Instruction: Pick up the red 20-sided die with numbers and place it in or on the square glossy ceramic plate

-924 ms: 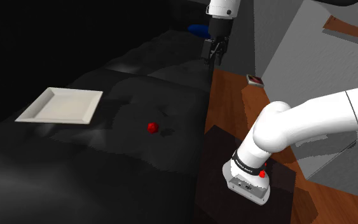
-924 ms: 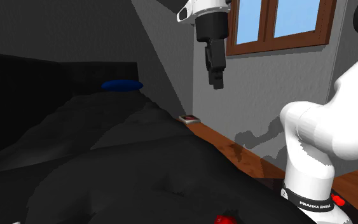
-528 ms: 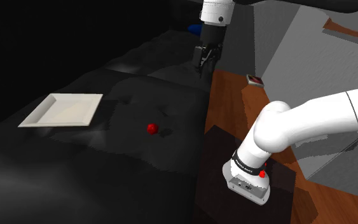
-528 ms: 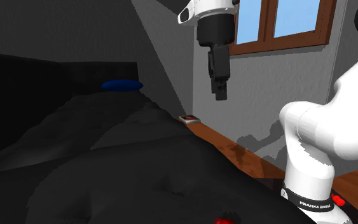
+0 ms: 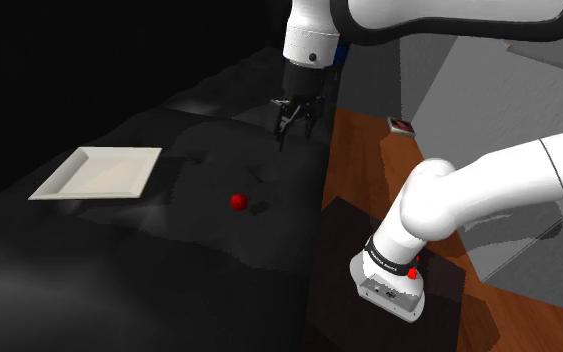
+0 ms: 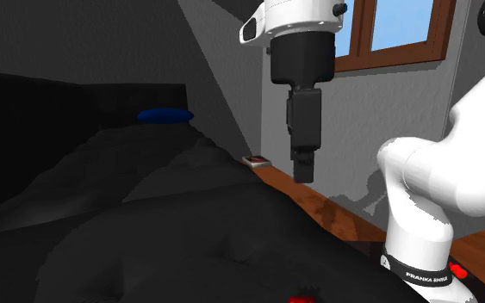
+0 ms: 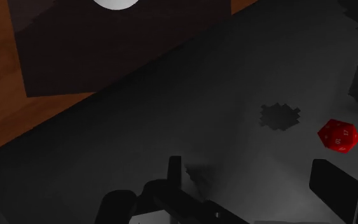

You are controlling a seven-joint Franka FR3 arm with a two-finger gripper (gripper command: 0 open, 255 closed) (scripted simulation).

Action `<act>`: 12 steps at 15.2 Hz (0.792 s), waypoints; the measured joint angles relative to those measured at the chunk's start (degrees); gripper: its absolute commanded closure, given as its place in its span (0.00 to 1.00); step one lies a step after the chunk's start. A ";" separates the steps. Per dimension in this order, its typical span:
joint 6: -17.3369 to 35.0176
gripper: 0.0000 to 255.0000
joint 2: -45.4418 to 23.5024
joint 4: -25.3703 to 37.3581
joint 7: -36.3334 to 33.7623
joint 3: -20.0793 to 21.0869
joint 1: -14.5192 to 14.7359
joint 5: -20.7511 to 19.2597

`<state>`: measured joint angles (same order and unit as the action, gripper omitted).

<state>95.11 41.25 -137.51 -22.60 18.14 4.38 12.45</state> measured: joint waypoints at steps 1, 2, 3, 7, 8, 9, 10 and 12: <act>1.46 0.00 -0.44 -0.48 -1.61 1.42 0.26 0.85; 2.89 0.00 -1.56 -0.21 -3.23 2.91 0.34 1.54; 4.32 0.00 -2.10 -0.53 -4.86 4.38 0.59 2.33; 9.69 0.00 -7.36 1.76 -11.52 10.43 0.28 3.86; 11.06 0.00 -8.11 1.72 -13.07 11.78 0.30 4.20; 12.53 0.00 -9.41 2.16 -14.91 13.48 0.20 4.39; 13.56 0.00 -10.69 2.87 -16.30 14.70 -0.08 4.30; 15.54 0.00 -11.83 2.39 -17.31 15.87 -0.27 4.36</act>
<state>110.65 29.42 -135.12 -39.91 34.01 4.12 16.81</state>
